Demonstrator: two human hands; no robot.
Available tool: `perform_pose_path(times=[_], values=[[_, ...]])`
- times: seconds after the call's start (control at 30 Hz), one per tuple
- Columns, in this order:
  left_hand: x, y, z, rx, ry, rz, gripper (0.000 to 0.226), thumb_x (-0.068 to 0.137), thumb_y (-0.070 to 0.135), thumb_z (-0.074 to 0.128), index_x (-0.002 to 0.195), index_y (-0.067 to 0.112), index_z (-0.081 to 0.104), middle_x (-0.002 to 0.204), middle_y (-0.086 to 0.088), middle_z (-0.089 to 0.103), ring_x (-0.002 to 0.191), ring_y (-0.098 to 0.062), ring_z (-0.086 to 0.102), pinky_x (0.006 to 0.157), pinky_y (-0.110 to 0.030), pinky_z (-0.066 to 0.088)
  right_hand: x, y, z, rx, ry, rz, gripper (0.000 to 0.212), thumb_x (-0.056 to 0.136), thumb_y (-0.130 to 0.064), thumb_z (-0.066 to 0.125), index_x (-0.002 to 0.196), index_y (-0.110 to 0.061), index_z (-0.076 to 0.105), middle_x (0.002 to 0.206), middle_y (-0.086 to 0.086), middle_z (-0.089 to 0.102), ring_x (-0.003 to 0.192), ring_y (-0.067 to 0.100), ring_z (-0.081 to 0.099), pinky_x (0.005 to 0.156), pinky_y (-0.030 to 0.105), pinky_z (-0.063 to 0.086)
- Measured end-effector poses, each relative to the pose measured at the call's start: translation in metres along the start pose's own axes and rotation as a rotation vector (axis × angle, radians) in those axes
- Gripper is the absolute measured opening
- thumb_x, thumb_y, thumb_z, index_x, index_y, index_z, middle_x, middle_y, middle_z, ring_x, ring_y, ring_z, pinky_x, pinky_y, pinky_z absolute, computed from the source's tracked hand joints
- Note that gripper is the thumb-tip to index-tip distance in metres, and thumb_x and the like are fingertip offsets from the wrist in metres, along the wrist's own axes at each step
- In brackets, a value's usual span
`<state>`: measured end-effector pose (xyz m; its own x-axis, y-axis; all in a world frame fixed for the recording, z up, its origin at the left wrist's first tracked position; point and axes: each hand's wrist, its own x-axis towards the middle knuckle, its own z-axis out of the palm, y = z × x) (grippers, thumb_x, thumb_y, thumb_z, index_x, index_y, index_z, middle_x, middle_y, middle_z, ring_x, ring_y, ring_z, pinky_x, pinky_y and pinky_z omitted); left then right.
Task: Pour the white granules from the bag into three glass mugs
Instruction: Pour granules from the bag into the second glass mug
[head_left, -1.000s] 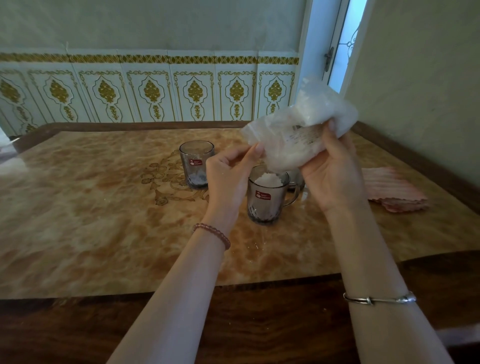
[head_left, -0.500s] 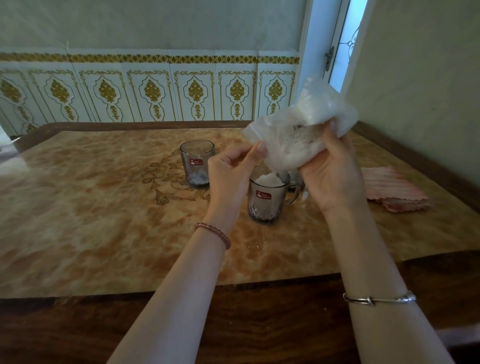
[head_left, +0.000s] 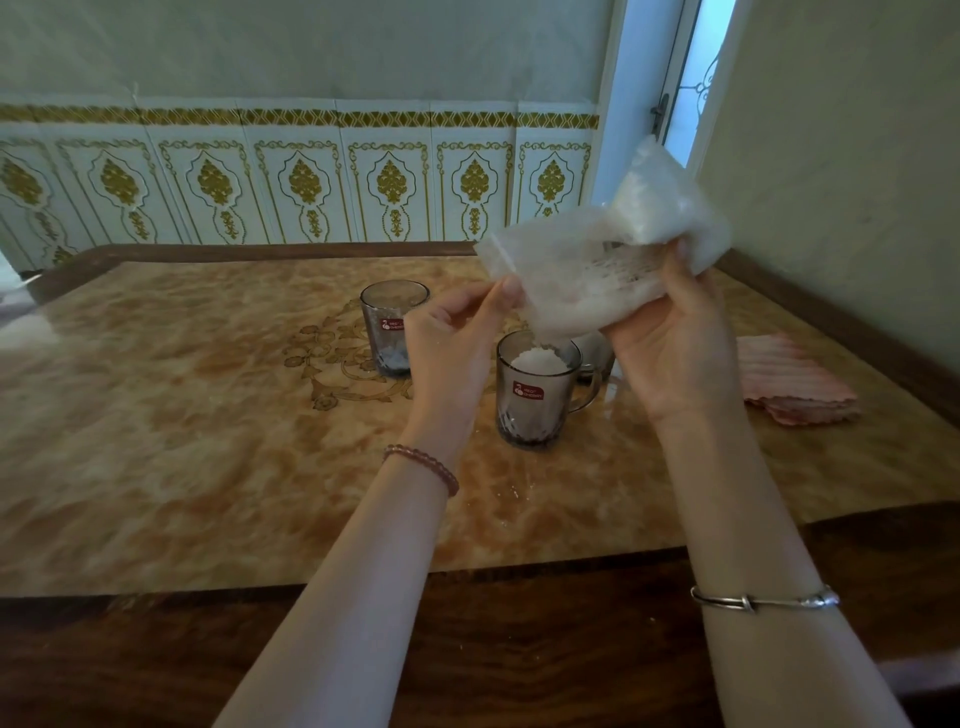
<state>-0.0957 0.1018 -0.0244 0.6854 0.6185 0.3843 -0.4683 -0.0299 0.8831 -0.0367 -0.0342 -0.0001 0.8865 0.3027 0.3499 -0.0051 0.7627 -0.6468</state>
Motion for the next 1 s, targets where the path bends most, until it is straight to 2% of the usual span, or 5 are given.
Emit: perform_pose_path(times=[0.27,0.5,0.73,0.87,1.0], values=[[0.001,0.004,-0.003,0.0,-0.002,0.016,0.022,0.083,0.02,0.072,0.094,0.002,0.075,0.092,-0.008,0.075,0.092,-0.018,0.069,0.079,-0.022,0.055,0.003,0.003,-0.003,0.05,0.01,0.017,0.049,0.102,-0.017,0.04,0.148,-0.003,0.032,0.141,0.021,0.049,0.13,0.035,0.05,0.102,0.056,0.046],[-0.003,0.005,0.001,0.068,-0.063,0.017,0.024,0.089,0.028,0.064,0.101,0.01,0.073,0.096,0.001,0.075,0.095,-0.005,0.068,0.075,-0.01,0.049,0.004,0.006,-0.007,0.172,0.095,0.063,0.046,0.102,-0.021,0.041,0.146,-0.007,0.038,0.14,0.018,0.053,0.122,0.032,0.059,0.087,0.051,0.055],[-0.005,0.002,0.004,0.193,-0.144,-0.054,0.027,0.09,0.041,0.058,0.102,0.021,0.071,0.095,0.012,0.073,0.092,0.006,0.065,0.073,-0.007,0.048,0.003,0.006,-0.008,0.277,0.091,0.08,0.041,0.103,-0.021,0.038,0.139,-0.004,0.045,0.125,0.016,0.062,0.114,0.03,0.063,0.092,0.052,0.053],[-0.005,-0.003,0.003,0.276,-0.19,-0.055,0.05,0.07,0.048,0.073,0.111,0.018,0.069,0.107,0.009,0.07,0.105,-0.006,0.063,0.093,-0.031,0.052,0.002,0.008,-0.007,0.307,0.106,0.091,0.037,0.103,-0.022,0.038,0.134,-0.005,0.049,0.126,0.016,0.064,0.116,0.032,0.063,0.096,0.055,0.05],[-0.004,-0.012,0.002,0.442,-0.22,-0.017,0.053,0.06,0.059,0.079,0.107,0.036,0.067,0.117,0.016,0.064,0.124,-0.012,0.05,0.105,-0.049,0.039,0.001,0.01,-0.008,0.38,0.116,0.118,0.036,0.104,-0.021,0.038,0.134,-0.006,0.051,0.132,0.017,0.061,0.123,0.033,0.058,0.097,0.055,0.048]])
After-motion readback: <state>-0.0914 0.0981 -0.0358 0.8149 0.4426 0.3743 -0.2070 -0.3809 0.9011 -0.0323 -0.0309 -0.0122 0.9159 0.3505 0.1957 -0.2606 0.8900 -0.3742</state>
